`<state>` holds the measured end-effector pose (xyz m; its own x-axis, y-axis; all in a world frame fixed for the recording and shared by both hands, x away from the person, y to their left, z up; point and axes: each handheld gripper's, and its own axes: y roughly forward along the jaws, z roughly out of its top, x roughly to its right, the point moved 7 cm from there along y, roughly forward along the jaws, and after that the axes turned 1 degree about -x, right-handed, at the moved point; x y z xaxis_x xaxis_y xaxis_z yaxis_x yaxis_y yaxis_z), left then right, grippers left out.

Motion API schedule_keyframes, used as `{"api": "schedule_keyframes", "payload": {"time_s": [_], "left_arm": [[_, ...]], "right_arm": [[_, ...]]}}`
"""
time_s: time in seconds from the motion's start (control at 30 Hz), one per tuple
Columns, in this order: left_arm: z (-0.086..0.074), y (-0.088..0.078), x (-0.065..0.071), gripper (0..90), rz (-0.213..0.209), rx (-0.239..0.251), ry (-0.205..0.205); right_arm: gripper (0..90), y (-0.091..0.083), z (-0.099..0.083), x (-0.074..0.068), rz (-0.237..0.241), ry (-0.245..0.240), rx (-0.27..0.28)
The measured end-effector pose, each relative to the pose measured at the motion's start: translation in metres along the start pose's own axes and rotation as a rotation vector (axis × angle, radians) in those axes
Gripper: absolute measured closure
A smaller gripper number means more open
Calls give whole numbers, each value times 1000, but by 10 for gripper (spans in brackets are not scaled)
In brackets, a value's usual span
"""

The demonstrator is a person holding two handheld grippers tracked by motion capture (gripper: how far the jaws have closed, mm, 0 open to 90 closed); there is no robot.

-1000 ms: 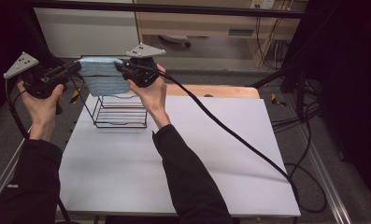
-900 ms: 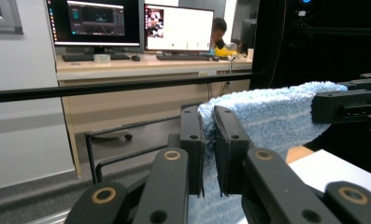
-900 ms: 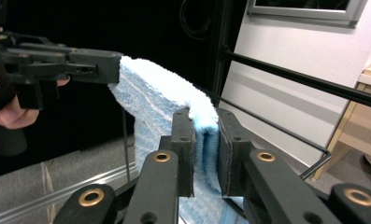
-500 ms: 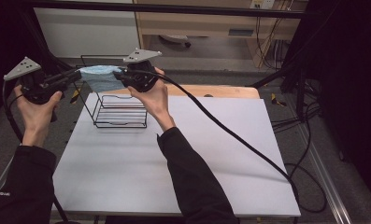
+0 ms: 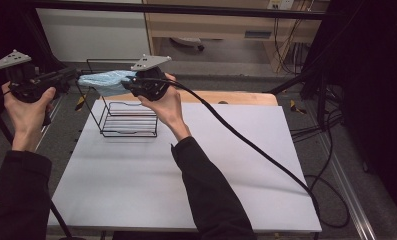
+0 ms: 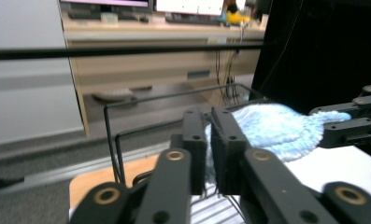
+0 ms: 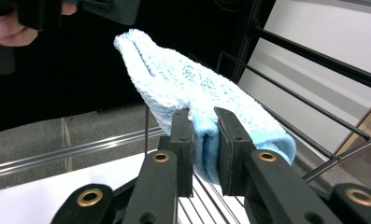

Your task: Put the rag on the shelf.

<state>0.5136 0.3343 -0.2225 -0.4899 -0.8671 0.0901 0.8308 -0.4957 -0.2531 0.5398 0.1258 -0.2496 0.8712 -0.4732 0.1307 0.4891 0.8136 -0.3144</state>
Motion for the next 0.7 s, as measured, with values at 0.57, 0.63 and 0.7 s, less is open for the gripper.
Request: {"api": "schedule_keyframes", "payload": {"time_s": [0.57, 0.63, 0.7], "left_arm": [[-28, 15, 8, 898, -79, -161, 36], [-32, 16, 9, 898, -81, -170, 44], [-35, 17, 9, 898, -79, -175, 52]], "right_arm": [[713, -3, -7, -4, 28, -28, -24], [684, -3, -7, -5, 34, -24, -31], [643, -4, -7, -6, 45, -10, -31]]}}
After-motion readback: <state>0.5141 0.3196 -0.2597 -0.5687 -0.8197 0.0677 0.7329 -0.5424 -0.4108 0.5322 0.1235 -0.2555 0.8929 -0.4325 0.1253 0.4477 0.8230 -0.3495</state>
